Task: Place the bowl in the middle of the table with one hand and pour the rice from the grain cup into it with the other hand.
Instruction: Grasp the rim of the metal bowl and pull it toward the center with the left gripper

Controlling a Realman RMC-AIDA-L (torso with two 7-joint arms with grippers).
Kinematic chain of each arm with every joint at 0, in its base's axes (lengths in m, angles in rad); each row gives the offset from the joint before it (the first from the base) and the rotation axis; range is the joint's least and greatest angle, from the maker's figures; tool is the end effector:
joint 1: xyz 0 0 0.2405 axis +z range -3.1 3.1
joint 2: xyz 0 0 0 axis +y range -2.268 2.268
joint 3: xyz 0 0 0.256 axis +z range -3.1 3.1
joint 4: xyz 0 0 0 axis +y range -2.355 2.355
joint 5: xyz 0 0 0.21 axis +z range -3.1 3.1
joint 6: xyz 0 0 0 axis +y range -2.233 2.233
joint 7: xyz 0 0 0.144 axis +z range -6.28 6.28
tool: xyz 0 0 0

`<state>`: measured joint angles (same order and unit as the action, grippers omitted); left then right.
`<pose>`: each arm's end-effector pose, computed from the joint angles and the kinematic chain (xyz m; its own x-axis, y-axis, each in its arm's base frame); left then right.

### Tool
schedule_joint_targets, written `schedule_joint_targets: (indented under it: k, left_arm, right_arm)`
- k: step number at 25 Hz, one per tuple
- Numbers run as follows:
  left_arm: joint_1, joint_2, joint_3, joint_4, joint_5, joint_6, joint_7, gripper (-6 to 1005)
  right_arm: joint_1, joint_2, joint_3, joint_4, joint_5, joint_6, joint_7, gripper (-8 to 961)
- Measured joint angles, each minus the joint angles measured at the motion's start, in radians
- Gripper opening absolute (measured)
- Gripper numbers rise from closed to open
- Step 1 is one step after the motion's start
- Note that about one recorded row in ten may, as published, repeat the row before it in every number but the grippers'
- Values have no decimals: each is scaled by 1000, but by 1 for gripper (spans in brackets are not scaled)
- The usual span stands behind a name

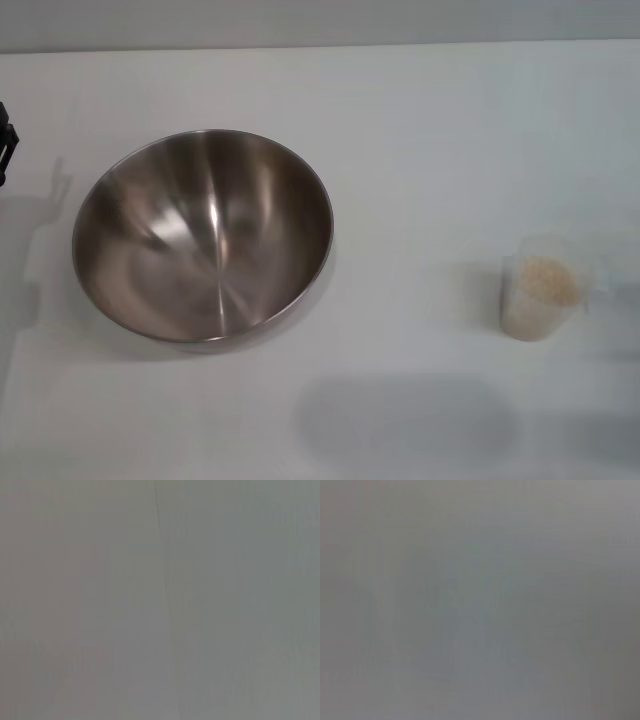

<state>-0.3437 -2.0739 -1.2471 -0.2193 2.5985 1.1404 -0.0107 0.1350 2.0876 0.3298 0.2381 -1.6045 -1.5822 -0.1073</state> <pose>-0.3524 0.3182 0.0110 0.7896 -0.0601 0.6107 0.6119 0.0021 -0.7909 0.3712 0.2054 0.0107 0.7881 0.1641 -0.5932 -0.6155 0.2094 -0.7598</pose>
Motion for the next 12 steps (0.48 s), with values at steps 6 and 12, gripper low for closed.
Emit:
schedule_joint_targets:
  k: [6, 12]
  left_arm:
    - [0, 0, 0, 0, 0, 2, -2, 800]
    - [6, -1, 3, -29, 1, 0, -13, 799]
  right_arm:
    - [0, 0, -1, 1, 0, -1, 0, 840]
    - [2, 0, -3, 1, 0, 1, 0, 841]
